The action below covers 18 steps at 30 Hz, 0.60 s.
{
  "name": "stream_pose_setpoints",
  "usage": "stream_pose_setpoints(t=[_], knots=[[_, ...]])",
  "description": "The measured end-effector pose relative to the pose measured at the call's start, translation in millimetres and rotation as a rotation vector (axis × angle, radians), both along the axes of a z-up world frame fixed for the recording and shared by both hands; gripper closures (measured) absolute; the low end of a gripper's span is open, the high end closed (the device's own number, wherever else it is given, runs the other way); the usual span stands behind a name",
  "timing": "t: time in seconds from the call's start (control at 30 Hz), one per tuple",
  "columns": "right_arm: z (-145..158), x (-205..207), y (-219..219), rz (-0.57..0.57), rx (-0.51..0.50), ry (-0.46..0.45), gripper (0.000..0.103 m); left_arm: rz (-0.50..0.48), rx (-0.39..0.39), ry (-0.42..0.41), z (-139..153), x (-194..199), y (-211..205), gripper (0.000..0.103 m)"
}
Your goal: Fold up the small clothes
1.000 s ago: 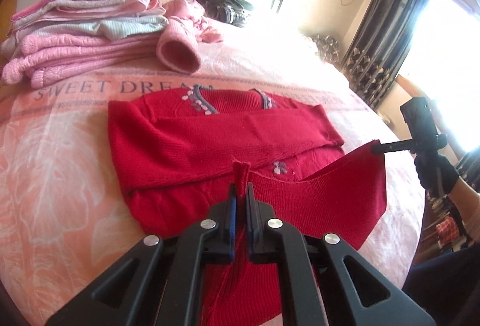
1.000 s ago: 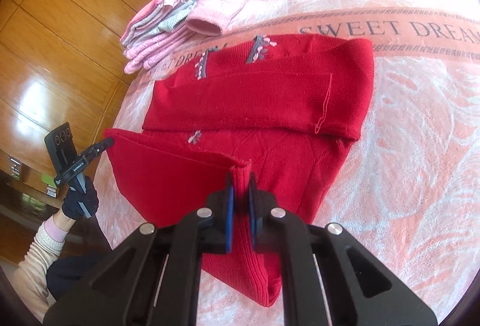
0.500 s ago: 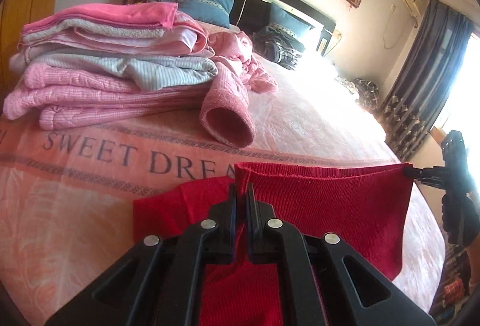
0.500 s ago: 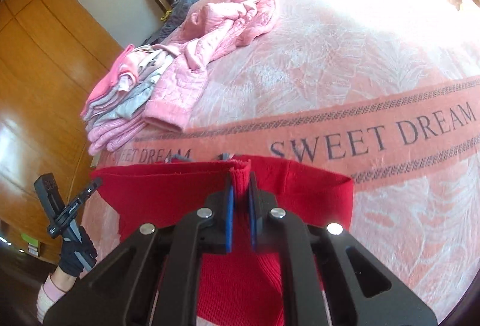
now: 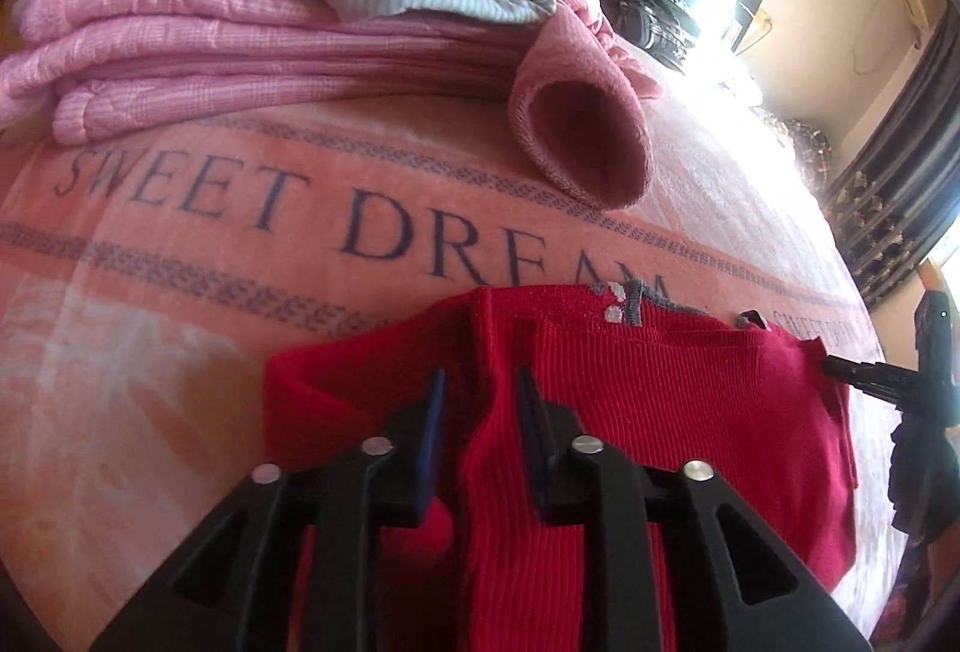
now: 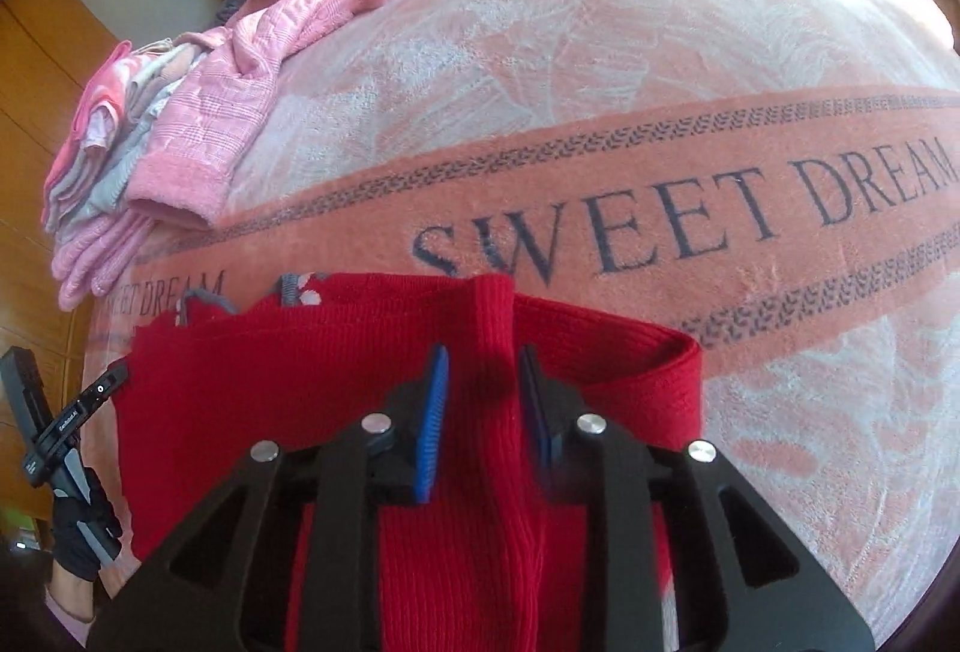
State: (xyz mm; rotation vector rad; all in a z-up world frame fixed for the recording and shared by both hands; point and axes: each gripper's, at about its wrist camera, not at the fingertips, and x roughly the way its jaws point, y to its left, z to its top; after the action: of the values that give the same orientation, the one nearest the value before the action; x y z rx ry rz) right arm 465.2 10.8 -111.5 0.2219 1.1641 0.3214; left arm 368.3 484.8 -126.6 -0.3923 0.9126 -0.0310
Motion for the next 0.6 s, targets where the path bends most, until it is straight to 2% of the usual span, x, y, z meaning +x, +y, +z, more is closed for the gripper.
stream_pose_setpoints(t=[0.07, 0.2, 0.33, 0.47, 0.53, 0.6], knots=[[18, -20, -3, 0.059, 0.019, 0.012, 0.072, -0.022, -0.018, 0.011, 12, -22, 4, 0.064], [37, -81, -9, 0.189, -0.046, 0.026, 0.06, -0.116, 0.027, 0.025, 30, -78, -10, 0.053], [17, -132, -29, 0.197, 0.008, 0.106, 0.06, -0.161, -0.011, 0.031, 25, -127, -28, 0.049], [-15, -157, -36, 0.203, 0.044, 0.17, 0.06, -0.191, -0.032, 0.07, 7, -140, -50, 0.049], [-27, -159, -38, 0.193, 0.057, 0.189, 0.063, -0.212, -0.01, 0.073, -2, -138, -61, 0.049], [-33, -160, -38, 0.198, 0.099, 0.197, 0.087, -0.214, 0.006, 0.08, -13, -134, -67, 0.049]])
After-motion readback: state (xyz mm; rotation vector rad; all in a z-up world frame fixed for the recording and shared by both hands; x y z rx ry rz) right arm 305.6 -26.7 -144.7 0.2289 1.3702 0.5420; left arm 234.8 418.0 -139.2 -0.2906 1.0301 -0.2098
